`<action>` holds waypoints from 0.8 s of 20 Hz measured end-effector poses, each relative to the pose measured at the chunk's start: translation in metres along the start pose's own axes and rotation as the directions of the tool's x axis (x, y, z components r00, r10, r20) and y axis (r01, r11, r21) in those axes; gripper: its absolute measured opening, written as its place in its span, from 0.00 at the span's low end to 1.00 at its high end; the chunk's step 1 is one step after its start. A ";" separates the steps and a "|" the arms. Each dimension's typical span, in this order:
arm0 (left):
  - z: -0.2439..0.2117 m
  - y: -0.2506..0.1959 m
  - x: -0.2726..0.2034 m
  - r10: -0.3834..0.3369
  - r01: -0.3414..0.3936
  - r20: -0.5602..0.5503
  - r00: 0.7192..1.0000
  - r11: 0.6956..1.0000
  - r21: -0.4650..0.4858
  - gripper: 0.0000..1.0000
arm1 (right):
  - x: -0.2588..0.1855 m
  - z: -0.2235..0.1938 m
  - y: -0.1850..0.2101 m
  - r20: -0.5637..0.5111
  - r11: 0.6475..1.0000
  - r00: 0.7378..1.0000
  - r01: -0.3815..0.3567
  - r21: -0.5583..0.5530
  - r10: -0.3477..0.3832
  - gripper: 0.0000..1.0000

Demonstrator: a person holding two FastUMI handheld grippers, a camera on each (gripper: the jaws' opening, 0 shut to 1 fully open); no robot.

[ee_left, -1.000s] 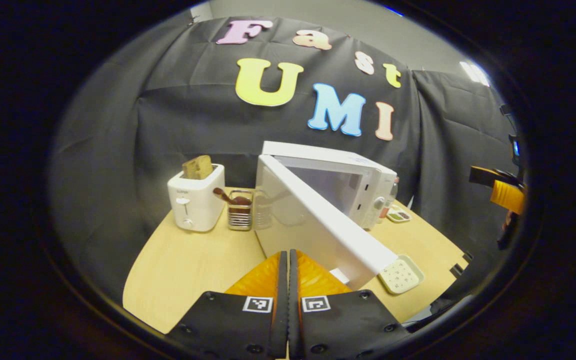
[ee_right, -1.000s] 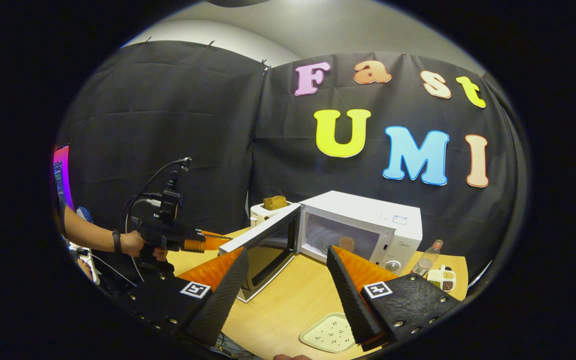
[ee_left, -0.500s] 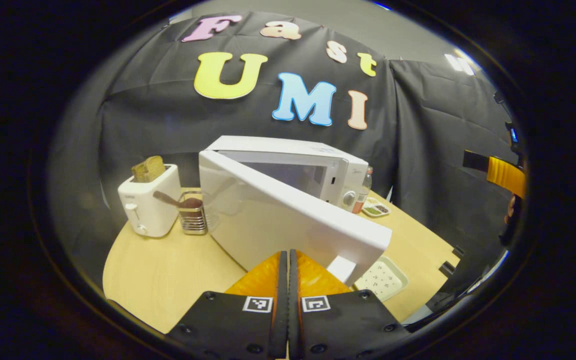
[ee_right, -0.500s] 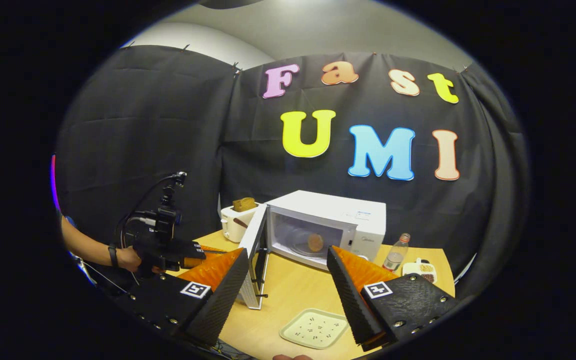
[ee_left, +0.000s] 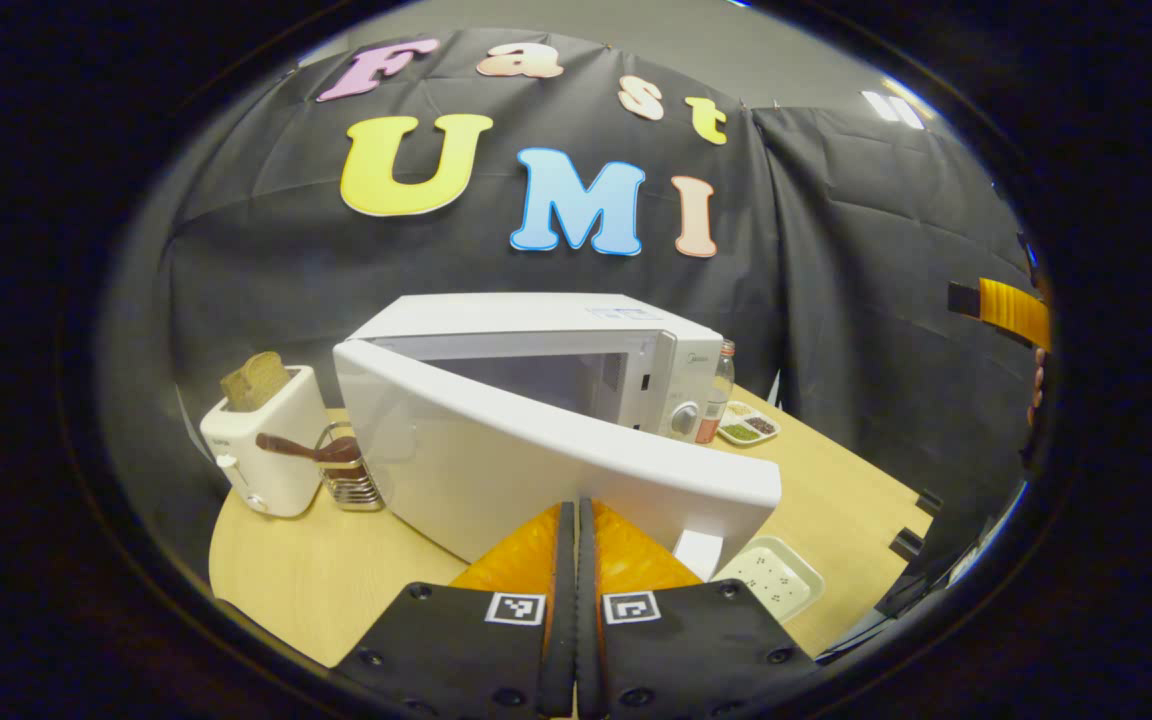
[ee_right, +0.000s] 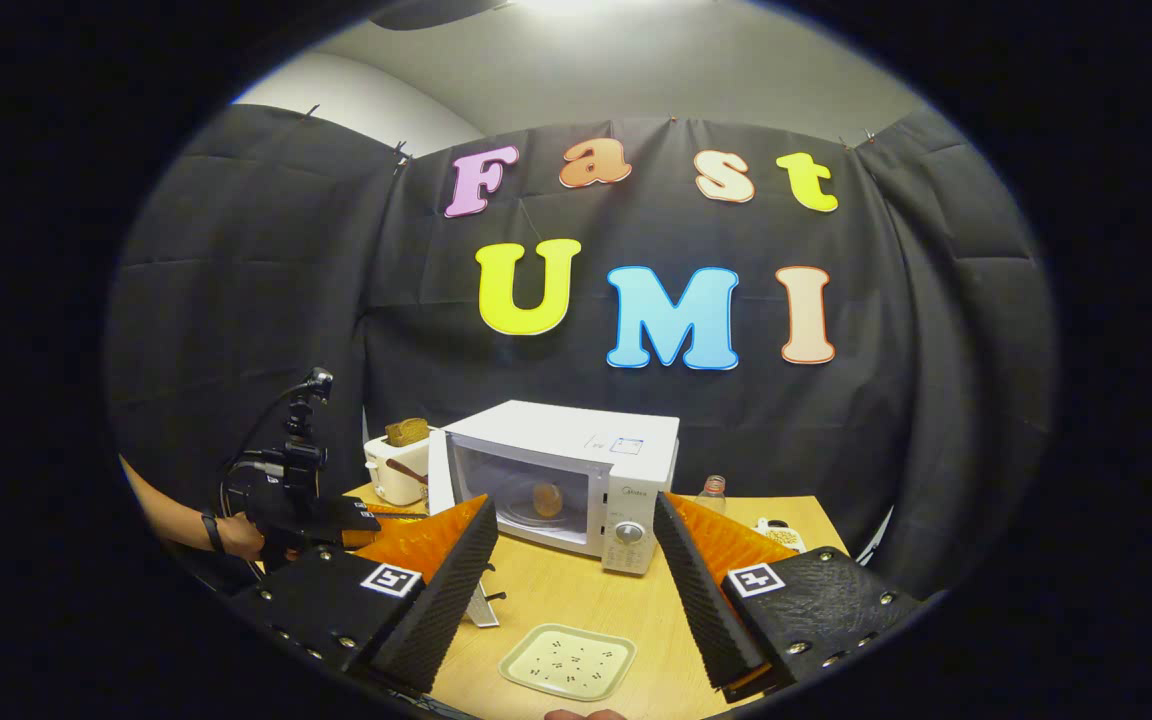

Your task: Open the microwave oven with the left hand, put the food in, and close the microwave oven.

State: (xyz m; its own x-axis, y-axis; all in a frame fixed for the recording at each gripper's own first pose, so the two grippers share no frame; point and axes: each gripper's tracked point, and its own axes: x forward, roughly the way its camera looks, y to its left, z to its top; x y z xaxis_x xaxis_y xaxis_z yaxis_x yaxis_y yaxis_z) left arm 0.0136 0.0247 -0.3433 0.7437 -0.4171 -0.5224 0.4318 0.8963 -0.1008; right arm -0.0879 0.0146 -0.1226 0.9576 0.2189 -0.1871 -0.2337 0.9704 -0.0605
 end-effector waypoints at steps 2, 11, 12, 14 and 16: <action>0.009 -0.011 0.012 -0.019 0.019 0.006 1.000 1.000 0.012 0.07 | -0.002 -0.001 -0.005 -0.001 1.000 1.000 0.010 -0.003 -0.010 0.96; 0.039 -0.019 0.062 0.027 -0.027 0.040 0.999 0.999 0.021 0.07 | -0.003 -0.005 -0.035 -0.007 0.998 0.998 0.067 0.004 -0.067 0.96; 0.043 -0.022 0.067 0.033 -0.035 0.047 0.998 0.999 0.025 0.07 | -0.003 -0.006 -0.037 -0.009 0.997 0.997 0.071 0.004 -0.071 0.96; 0.048 -0.026 0.081 0.050 -0.052 0.050 0.997 0.998 0.026 0.07 | 0.000 -0.006 -0.041 -0.008 0.997 0.997 0.074 0.005 -0.074 0.96; 0.052 -0.028 0.093 0.072 -0.072 0.052 0.996 0.997 0.007 0.08 | 0.000 -0.008 -0.045 -0.010 0.997 0.997 0.080 0.008 -0.080 0.95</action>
State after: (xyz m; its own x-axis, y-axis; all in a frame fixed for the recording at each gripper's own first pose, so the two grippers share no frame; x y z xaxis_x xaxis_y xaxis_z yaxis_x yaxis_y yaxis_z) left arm 0.0974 -0.0469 -0.3450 0.7985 -0.3592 -0.4831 0.3807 0.9229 -0.0570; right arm -0.0783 -0.0298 -0.1276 0.9715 0.1401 -0.1911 -0.1554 0.9855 -0.0677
